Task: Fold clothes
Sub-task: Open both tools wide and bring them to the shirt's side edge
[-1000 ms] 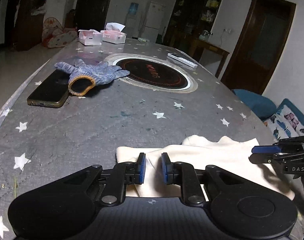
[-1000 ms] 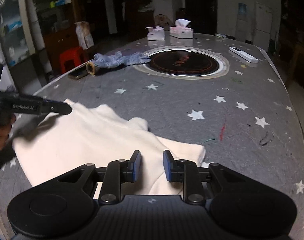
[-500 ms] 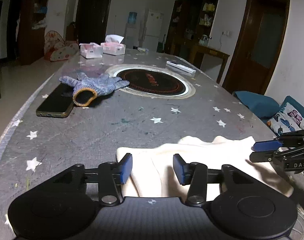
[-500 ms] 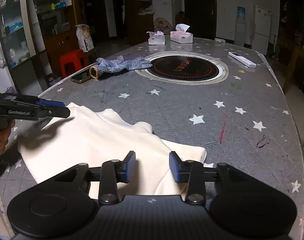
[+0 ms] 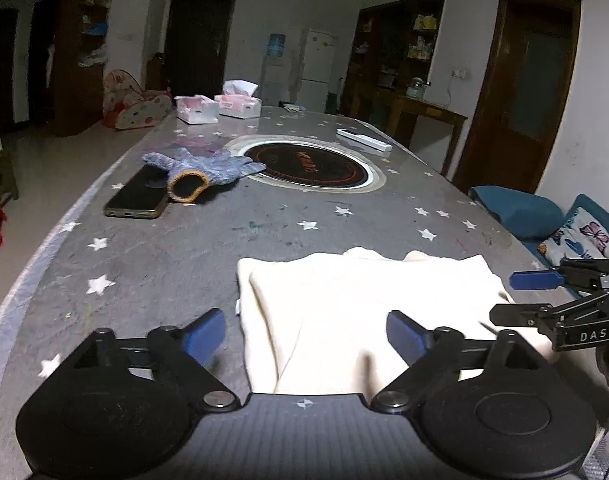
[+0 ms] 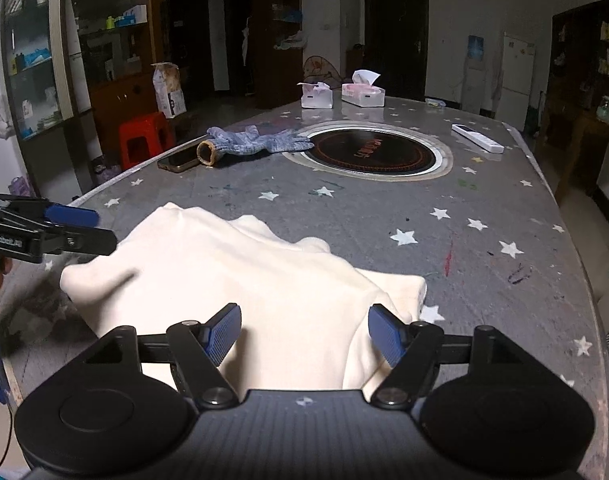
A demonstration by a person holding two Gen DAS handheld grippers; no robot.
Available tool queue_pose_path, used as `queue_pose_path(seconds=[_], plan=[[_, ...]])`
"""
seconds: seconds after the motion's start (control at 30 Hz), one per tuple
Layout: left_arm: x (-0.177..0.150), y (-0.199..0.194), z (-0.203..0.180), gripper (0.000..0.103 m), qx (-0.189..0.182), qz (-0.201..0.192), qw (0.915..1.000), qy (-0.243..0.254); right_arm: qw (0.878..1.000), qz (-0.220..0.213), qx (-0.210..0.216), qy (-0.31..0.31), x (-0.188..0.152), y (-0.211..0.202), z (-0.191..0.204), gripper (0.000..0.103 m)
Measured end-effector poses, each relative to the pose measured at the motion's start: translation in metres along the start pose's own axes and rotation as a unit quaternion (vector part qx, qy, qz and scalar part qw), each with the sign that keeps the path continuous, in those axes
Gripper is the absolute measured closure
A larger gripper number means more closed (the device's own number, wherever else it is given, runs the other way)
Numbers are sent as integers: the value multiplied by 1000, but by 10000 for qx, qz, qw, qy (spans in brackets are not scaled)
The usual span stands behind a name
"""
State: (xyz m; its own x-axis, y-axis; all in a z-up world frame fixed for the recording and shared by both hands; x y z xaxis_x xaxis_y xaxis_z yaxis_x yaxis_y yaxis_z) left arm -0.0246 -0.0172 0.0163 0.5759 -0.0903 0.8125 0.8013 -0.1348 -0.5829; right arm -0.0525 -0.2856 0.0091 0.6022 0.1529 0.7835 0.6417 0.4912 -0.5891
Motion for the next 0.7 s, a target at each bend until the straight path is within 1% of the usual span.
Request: queue_pose_path(seconds=[0.03, 0.07, 0.17, 0.2, 0.23, 0.27, 0.33, 0.4, 0.7], plan=[[-2, -2, 0, 9, 18, -13, 10000, 8, 10000, -16, -22, 0, -2, -1, 1, 20], [-3, -5, 0, 6, 29, -16, 10000, 14, 10000, -41, -45, 11, -4, -2, 2, 19], [-7, -10, -1, 2, 72, -43, 10000, 33, 9998, -130, -106, 60, -7, -5, 5, 16], [-7, -11, -1, 1, 90, -42, 9999, 34, 9997, -165, -129, 80, -8, -6, 6, 11], [-8, -13, -1, 0, 110, -45, 9999, 32, 9996, -204, -156, 101, -9, -8, 8, 8], [-9, -14, 0, 0, 122, -47, 9999, 23, 9995, -238, -186, 113, -10, -9, 9, 8], [-11, -16, 0, 0, 122, -37, 9999, 2, 9992, -301, -229, 113, -11, -10, 12, 2], [-13, -17, -1, 0, 137, -25, 9999, -1, 9990, -356, -232, 103, -11, -13, 14, 0], [-19, -26, -1, 0, 185, 55, 9998, -79, 9987, -473, -163, -53, -18, -20, 33, 0]])
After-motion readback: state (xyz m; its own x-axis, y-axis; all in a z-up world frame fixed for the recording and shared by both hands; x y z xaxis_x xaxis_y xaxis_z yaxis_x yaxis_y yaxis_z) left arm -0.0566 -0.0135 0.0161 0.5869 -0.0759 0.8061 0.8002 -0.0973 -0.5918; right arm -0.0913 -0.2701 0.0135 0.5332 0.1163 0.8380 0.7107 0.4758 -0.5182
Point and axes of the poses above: each gripper's, at about its wrist camera, not at the fingertips, and y roughly the way its jaws point, z to its left, x to its top, the point moved 3 cm from there along y, roughly the way its jaws point, and after that the axes turned 15 degrees about x, right-handed, at the moved point
